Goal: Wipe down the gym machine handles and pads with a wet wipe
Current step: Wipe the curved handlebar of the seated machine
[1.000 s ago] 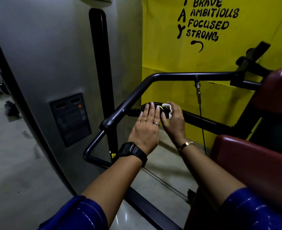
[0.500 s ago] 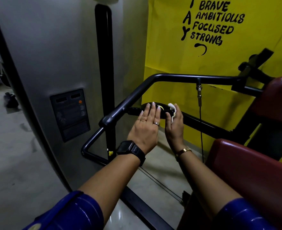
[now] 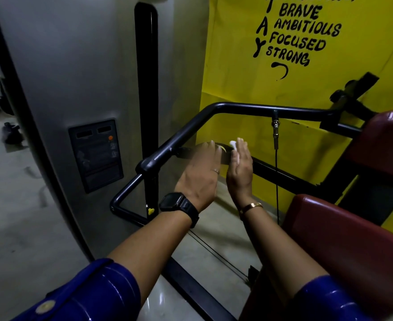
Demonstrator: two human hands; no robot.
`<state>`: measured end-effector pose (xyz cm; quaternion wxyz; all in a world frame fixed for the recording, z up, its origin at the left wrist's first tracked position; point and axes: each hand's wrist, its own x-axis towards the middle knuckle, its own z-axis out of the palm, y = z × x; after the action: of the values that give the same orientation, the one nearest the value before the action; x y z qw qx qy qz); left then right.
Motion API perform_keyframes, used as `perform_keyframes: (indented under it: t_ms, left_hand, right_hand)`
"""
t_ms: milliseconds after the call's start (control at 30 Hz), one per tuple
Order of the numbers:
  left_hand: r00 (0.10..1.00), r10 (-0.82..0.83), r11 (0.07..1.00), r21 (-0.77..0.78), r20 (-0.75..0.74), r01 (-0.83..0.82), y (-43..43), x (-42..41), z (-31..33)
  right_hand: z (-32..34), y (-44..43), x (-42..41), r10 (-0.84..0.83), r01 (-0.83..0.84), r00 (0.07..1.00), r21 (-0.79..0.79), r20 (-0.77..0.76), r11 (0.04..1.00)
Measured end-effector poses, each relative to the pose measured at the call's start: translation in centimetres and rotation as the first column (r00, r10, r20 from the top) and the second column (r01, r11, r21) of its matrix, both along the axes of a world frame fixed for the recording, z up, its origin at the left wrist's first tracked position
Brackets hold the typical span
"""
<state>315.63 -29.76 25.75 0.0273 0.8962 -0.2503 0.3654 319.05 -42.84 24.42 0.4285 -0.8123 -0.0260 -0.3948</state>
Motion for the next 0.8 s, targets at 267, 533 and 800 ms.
perform_keyframes:
  t_ms: [267,533,800]
  left_hand:
    - [0.999,0.004,1.0,0.005,-0.041,-0.004,0.1,0.0,-0.2]
    - [0.999,0.007,1.0,0.014,-0.041,-0.006,0.0,-0.2,0.1]
    - [0.995,0.03,0.998,0.059,-0.093,-0.024,0.2,-0.3,0.0]
  right_hand:
    - [-3.5,0.5,-1.5,0.024,-0.009,0.994,-0.135,0.111,0.991]
    - [1.1,0.6,0.4,-0.074,0.074,0.992,-0.005,-0.101,0.997]
    - [-2.9,0.4,-1.5,-0.012,0.024,0.998,-0.178,0.064,0.984]
